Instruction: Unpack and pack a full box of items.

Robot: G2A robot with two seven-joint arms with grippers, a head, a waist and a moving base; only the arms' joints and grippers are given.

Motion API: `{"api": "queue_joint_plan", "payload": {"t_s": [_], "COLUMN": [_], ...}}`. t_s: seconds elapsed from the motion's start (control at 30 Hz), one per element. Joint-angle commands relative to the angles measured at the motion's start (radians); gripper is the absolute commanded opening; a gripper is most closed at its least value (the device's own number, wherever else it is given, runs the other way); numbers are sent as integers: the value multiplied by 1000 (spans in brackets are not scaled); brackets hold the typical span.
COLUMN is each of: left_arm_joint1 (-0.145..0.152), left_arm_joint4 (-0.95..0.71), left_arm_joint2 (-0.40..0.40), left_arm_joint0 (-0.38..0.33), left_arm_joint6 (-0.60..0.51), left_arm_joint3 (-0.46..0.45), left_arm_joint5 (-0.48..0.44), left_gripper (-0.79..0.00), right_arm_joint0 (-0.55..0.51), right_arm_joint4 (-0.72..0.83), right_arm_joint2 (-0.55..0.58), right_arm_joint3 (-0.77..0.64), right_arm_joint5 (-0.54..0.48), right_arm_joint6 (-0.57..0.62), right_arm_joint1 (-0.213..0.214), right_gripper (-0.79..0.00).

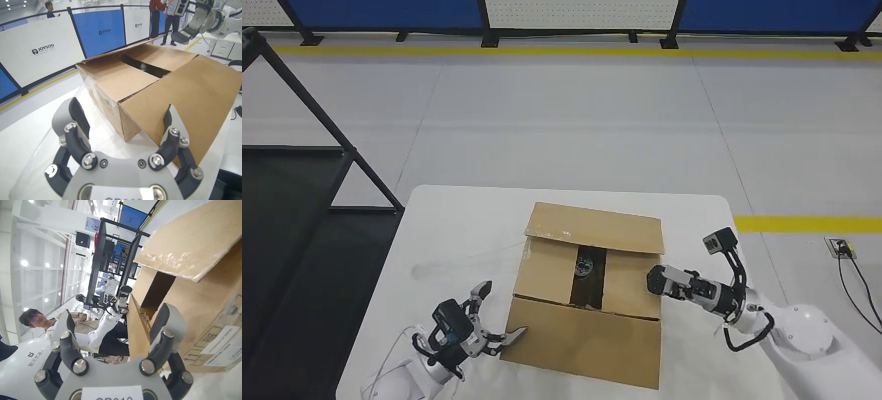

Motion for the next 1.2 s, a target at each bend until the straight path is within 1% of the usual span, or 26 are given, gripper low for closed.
{"api": "queue_joint_plan", "payload": {"t_s": [0.0, 0.03, 0.17, 0.27, 0.47, 0.6, 0.7, 1.1, 1.17], "left_arm_joint1": [1, 1, 2, 3, 5, 5, 6, 9, 10], "left_arm_joint4": [0, -1, -2, -2, -6, -4, -1, -14, -13], "left_arm_joint2": [0, 0, 1, 0, 2, 12, 17, 16, 19], "left_arm_joint0": [1, 1, 2, 3, 1, -5, -8, -29, -34], "left_arm_joint6": [2, 2, 4, -1, -14, -34, -39, -56, -64], "left_arm_joint3": [0, -1, -1, 0, 6, 9, 8, 13, 13], "left_arm_joint5": [1, 2, 6, 8, 8, 9, 8, 6, 0], "left_gripper": [0, 0, 0, 0, 0, 0, 0, 0, 0], "right_arm_joint0": [21, 30, 68, 91, 119, 138, 158, 159, 148], "right_arm_joint4": [8, 9, -54, -68, -77, -81, -107, -108, -125], "right_arm_joint2": [-14, -21, -50, -70, -86, -91, -94, -96, -97], "right_arm_joint3": [21, 31, 62, 85, 103, 114, 133, 134, 114], "right_arm_joint5": [11, 15, 51, 49, -14, -52, -77, -77, -43], "right_arm_joint6": [-2, -3, -72, -107, -155, -165, -184, -184, -231], "right_arm_joint1": [-10, -14, -33, -49, -74, -89, -100, -101, -105], "right_gripper": [0, 0, 0, 0, 0, 0, 0, 0, 0]}}
